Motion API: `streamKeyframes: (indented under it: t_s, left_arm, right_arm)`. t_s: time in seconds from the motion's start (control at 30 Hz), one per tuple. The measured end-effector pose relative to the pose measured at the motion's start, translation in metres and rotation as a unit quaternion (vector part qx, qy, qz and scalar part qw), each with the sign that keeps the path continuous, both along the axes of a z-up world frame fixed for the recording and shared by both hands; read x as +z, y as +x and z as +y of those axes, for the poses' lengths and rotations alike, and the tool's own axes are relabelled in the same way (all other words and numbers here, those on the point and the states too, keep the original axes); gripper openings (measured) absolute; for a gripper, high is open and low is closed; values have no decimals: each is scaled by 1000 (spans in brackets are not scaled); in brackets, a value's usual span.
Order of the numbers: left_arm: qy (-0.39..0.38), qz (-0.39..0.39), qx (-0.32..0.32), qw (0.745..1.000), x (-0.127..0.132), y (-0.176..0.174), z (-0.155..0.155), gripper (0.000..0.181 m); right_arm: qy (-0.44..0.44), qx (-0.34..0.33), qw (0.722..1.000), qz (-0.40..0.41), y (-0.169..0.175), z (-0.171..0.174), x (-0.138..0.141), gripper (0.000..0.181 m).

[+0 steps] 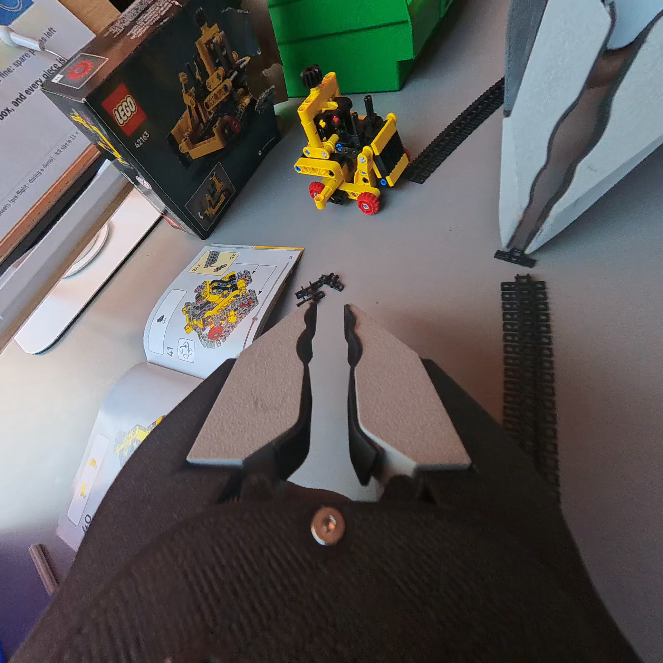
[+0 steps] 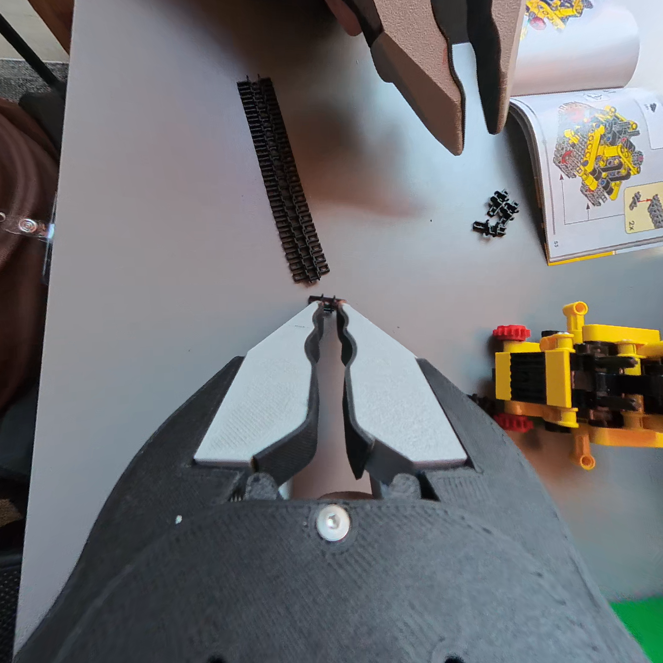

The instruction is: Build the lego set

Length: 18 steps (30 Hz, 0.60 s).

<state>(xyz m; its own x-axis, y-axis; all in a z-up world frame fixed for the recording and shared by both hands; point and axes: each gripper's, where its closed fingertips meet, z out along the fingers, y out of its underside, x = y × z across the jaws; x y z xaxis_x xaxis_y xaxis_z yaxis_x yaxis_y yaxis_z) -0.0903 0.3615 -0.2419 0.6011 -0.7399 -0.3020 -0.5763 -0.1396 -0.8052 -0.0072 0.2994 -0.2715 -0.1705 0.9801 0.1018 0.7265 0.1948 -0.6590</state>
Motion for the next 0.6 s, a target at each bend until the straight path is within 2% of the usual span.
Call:
streamKeyframes:
  t_s: [0.27, 0.43, 0.6]
  left_arm:
    - [2, 3, -2, 1000, 0, 0, -1, 12]
    - [-6, 6, -3, 1000, -3, 0, -2, 13]
    - [-22, 4, 11, 1000, -6, -3, 0, 13]
  right_arm:
    - [-8, 32, 999, 7, -5, -1, -2, 1]
    - [-15, 65, 998, 6, -3, -3, 6, 9]
    - [3, 64, 998, 24, -6, 6, 14, 9]
